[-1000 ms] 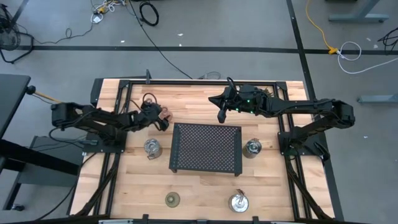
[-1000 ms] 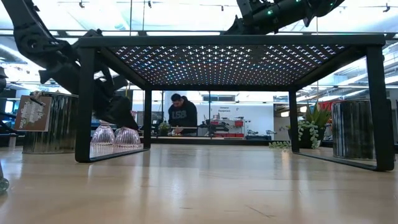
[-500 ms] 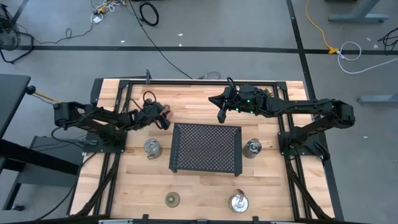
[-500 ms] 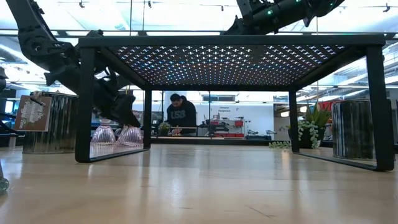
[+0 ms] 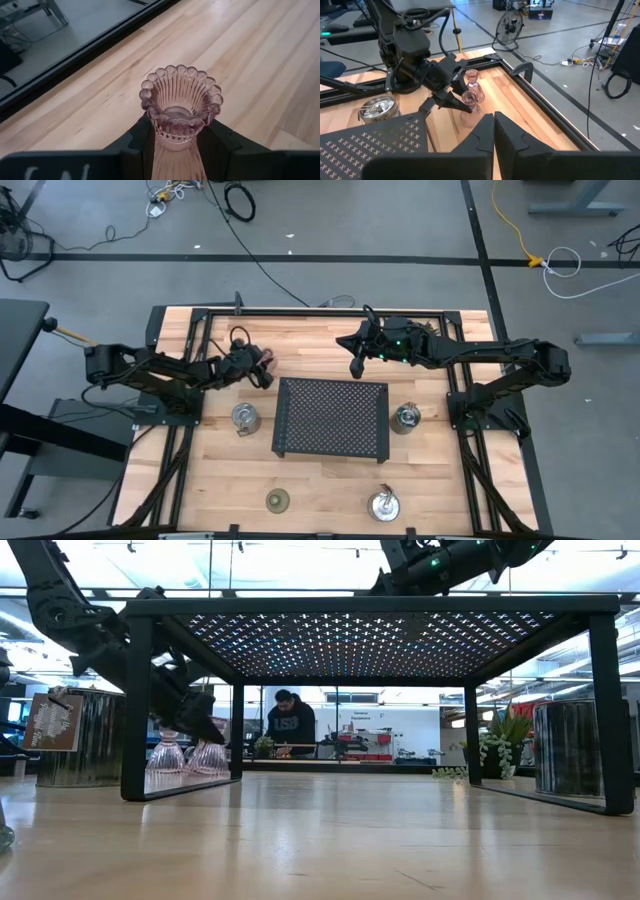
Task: Pick & Place candle stick holders
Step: Put the right pink candle holder on the shelf
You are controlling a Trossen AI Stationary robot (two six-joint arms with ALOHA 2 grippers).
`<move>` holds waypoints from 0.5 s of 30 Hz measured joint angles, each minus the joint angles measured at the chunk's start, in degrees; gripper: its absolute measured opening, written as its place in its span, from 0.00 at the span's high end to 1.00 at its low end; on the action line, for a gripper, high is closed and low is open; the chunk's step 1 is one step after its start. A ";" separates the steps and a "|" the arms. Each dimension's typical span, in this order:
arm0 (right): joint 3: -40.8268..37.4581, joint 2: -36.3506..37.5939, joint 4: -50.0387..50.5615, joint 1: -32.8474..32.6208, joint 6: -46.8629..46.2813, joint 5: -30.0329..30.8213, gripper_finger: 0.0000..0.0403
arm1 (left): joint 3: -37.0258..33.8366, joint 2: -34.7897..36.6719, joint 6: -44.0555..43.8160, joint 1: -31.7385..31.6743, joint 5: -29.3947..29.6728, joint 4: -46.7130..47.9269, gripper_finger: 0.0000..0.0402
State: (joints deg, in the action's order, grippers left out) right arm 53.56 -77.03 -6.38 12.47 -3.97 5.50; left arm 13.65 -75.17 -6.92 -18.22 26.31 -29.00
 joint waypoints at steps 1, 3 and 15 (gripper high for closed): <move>0.00 0.00 0.10 0.00 0.00 0.00 0.97 | 0.18 0.55 0.56 0.00 -0.28 0.49 0.70; 0.00 0.00 0.08 0.00 0.17 0.02 0.97 | 0.99 2.29 1.57 0.00 -1.03 0.68 0.70; 0.00 0.00 2.71 1.86 0.57 5.56 0.97 | 22.76 16.01 4.22 2.76 -0.89 39.22 0.70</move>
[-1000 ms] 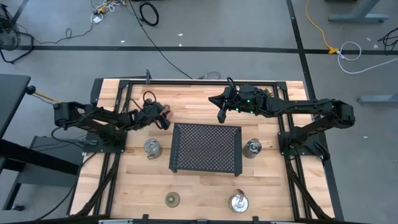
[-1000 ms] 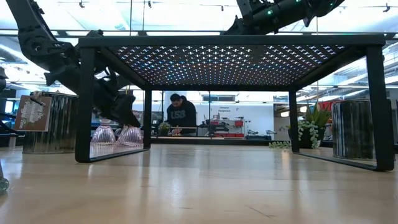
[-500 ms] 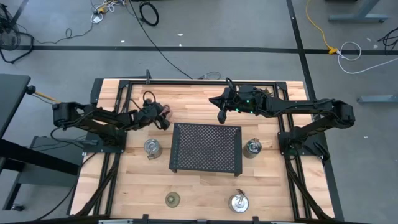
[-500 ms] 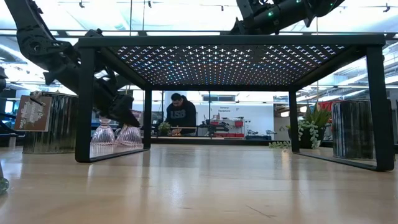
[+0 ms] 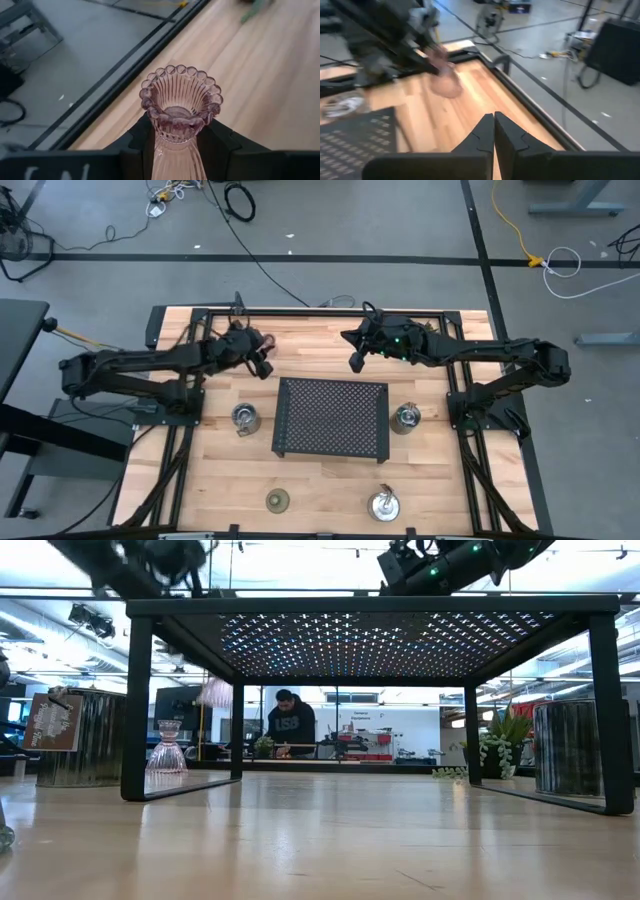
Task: Pick & Place candle stick holders
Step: Put the right pink candle holder on the shelf
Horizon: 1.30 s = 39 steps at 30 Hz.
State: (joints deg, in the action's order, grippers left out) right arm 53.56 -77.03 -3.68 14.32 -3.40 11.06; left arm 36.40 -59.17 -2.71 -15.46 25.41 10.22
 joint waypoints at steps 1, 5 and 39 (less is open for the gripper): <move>0.00 0.00 0.49 0.17 0.00 0.74 0.97 | 2.04 0.72 -0.73 0.89 -0.77 1.83 0.70; 0.00 0.21 1.82 0.80 0.46 2.73 0.97 | 7.49 2.33 -5.40 5.70 -8.51 3.85 0.70; 0.00 17.42 23.70 0.59 -0.78 8.62 0.97 | 38.46 -37.65 2.91 21.10 -16.22 -8.31 0.70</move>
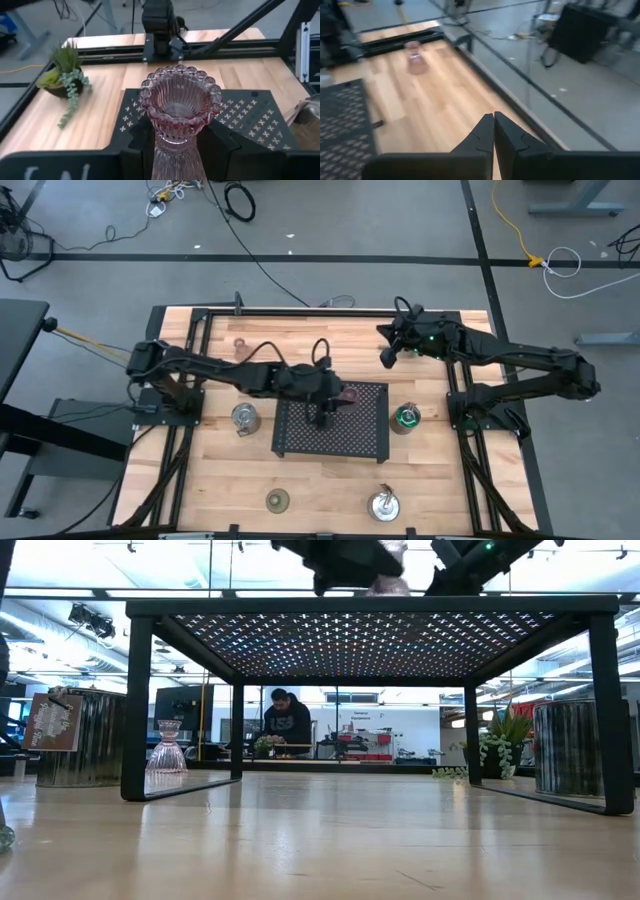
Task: Pick & Place candle stick holders
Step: Put the right pink candle holder on the shelf
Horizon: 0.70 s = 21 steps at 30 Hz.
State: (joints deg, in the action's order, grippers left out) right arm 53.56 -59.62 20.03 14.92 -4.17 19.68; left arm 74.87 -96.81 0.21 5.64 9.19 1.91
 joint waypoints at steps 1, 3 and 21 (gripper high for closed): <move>0.00 0.46 0.69 0.00 -0.09 0.72 0.97 | 0.46 -0.64 -0.26 -0.34 -0.11 0.21 0.70; 0.00 1.28 1.15 0.02 -0.12 1.02 0.97 | 0.97 -1.63 -0.81 -1.08 -1.07 0.44 0.70; 0.00 3.26 2.43 0.00 0.14 0.33 0.97 | 1.28 -4.61 -3.78 -5.15 -10.45 -5.44 0.70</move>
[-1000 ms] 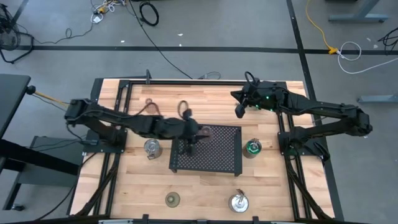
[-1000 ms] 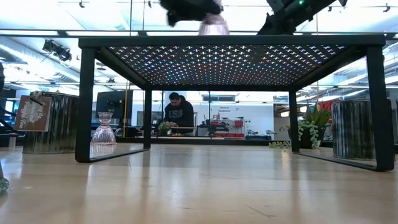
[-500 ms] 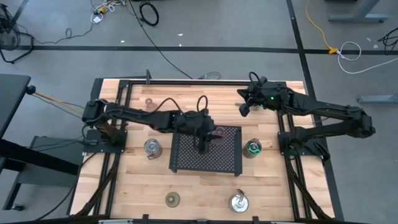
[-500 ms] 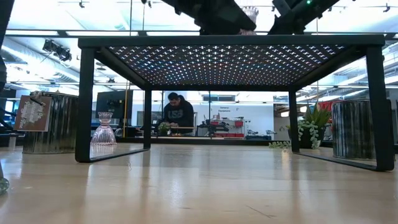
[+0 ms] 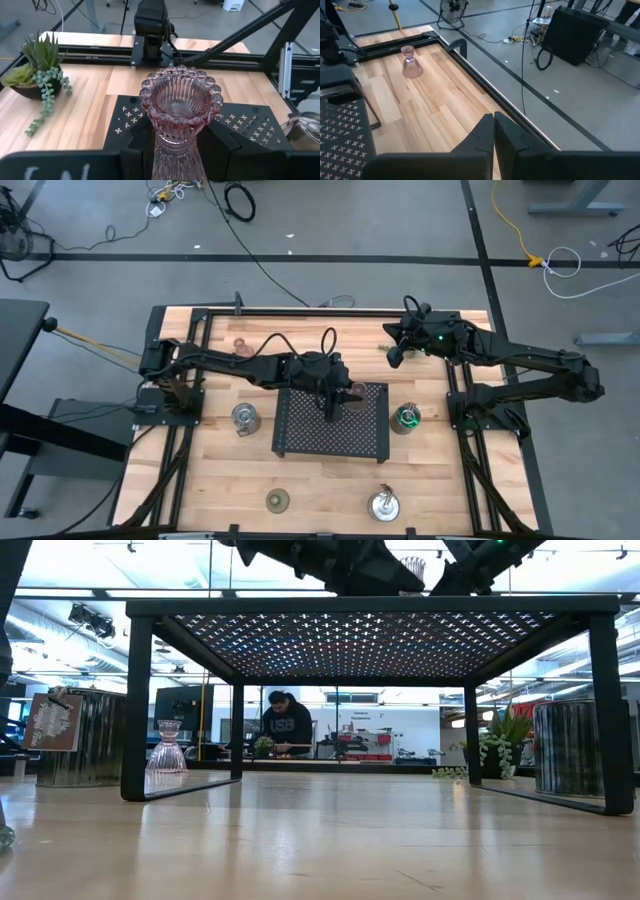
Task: Pick & Place candle stick holders
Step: Put the right pink candle holder on the shelf
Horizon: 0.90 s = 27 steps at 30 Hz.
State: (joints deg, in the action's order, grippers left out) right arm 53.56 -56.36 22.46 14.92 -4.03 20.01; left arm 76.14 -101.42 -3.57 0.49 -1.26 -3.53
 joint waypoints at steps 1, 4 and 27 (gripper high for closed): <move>0.00 0.00 0.00 0.00 0.00 0.00 0.97 | 0.02 0.02 0.12 0.00 0.02 0.03 0.70; 0.00 0.00 0.00 0.00 -0.01 -0.01 0.97 | 0.02 0.02 -0.07 -0.02 0.05 0.45 0.70; 0.00 -0.04 0.37 -0.02 -0.50 -0.04 0.97 | 0.04 -3.66 -0.60 0.00 -0.02 -2.69 0.65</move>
State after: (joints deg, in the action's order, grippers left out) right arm 53.56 -56.40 22.83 14.90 -4.54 19.97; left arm 76.18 -105.08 -4.17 0.49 -1.28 -6.22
